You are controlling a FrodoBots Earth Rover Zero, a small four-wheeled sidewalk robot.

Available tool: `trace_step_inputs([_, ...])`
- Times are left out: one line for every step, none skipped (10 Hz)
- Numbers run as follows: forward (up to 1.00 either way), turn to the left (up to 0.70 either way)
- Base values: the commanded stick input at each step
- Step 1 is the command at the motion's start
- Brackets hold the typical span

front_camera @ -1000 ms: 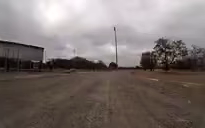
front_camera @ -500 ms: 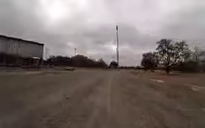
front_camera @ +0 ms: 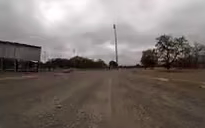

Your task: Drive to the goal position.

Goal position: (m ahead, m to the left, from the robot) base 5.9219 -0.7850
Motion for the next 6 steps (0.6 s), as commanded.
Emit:
trace_step_inputs([0.70, -0.01])
trace_step_inputs([0.70, -0.01])
trace_step_inputs([0.70, -0.01])
trace_step_inputs([0.70, -0.01])
trace_step_inputs([0.70, -0.01])
trace_step_inputs([0.70, -0.01])
